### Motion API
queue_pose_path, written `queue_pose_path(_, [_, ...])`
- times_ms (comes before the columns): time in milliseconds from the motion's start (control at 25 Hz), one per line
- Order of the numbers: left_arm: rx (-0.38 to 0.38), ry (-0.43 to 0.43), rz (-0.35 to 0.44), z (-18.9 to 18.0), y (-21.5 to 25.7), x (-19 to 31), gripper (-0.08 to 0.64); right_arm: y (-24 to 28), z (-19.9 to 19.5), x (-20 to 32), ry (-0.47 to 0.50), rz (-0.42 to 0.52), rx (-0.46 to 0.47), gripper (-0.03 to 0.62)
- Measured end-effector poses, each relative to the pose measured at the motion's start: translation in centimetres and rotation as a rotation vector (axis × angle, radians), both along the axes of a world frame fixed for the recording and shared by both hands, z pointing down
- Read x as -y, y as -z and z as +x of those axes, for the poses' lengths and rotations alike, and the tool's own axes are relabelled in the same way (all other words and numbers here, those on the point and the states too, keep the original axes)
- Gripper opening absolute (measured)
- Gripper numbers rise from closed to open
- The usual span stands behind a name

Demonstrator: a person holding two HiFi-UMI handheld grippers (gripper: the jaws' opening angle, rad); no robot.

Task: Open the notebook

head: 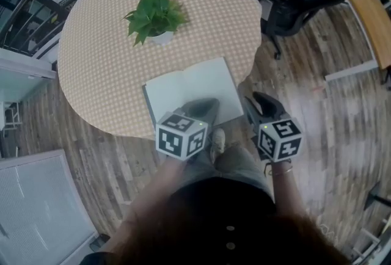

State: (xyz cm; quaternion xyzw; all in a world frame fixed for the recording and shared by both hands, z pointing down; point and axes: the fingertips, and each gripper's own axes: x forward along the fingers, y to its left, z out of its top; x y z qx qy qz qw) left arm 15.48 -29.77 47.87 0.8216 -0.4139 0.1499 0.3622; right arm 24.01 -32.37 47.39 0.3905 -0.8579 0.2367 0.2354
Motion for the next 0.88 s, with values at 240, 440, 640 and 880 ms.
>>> queue_pose_path(240, [-0.02,0.089,0.082,-1.0,2.7,0.9,0.011,2.7,-1.4,0.9,0.072,0.073,0.036,0.112])
queue_pose_path(440, [-0.048,0.145,0.175,-1.9,5.9,1.3,0.011,5.7,-3.3,0.9,0.16,0.127,0.102,0.11])
queue_pose_path(640, [-0.072,0.171,0.25,-2.1,8.6,1.2,0.011,9.2,-5.0,-0.2,0.265,0.195,0.167,0.088])
queue_pose_path(880, [-0.113,0.173,0.261,-1.2,9.1,0.0,0.009,10.4,-6.5,-1.7,0.327,0.207,0.214,0.023])
